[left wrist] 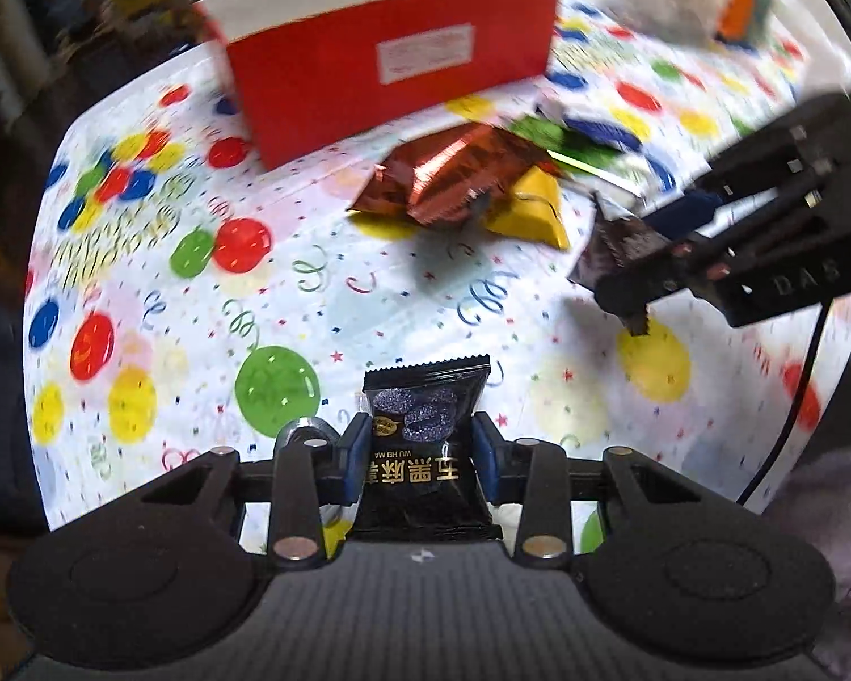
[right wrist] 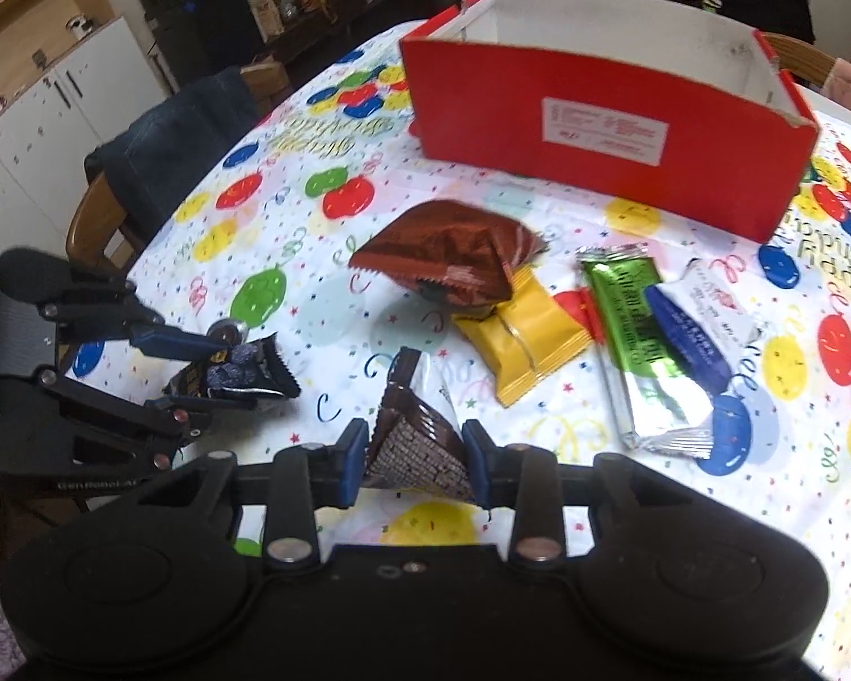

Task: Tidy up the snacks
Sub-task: 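Close left tool on black packet while right tool closes on dark triangle pouch, then carry black packet with left tool while right tool carries triangle pouch into box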

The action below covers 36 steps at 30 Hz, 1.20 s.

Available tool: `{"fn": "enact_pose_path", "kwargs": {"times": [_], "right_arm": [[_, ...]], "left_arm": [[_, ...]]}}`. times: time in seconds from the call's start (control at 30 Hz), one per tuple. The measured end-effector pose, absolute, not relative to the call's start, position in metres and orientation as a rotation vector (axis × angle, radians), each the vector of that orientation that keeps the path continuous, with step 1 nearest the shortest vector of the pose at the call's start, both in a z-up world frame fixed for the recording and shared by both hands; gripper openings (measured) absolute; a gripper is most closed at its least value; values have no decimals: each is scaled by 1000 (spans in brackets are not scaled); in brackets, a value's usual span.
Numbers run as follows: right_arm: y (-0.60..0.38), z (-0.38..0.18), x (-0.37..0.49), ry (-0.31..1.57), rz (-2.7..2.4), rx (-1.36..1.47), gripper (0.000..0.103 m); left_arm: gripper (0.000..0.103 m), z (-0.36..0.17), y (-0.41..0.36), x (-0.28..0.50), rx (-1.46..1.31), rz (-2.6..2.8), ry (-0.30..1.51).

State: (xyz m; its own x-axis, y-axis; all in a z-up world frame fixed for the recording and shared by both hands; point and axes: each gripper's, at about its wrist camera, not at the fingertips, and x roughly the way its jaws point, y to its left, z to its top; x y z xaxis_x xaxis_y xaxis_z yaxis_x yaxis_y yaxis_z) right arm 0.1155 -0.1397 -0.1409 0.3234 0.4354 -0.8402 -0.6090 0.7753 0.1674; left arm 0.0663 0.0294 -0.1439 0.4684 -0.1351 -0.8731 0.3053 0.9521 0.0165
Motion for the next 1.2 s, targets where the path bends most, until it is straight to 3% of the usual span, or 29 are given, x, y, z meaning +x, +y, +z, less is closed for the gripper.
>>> {"fn": "enact_pose_path", "kwargs": {"times": [0.63, 1.2], "right_arm": [[-175, -68, 141, 898, 638, -70, 32], [-195, -9, 221, 727, 568, -54, 32]], "left_arm": [[36, -60, 36, 79, 8, -104, 918], [37, 6, 28, 167, -93, -26, 839]]}}
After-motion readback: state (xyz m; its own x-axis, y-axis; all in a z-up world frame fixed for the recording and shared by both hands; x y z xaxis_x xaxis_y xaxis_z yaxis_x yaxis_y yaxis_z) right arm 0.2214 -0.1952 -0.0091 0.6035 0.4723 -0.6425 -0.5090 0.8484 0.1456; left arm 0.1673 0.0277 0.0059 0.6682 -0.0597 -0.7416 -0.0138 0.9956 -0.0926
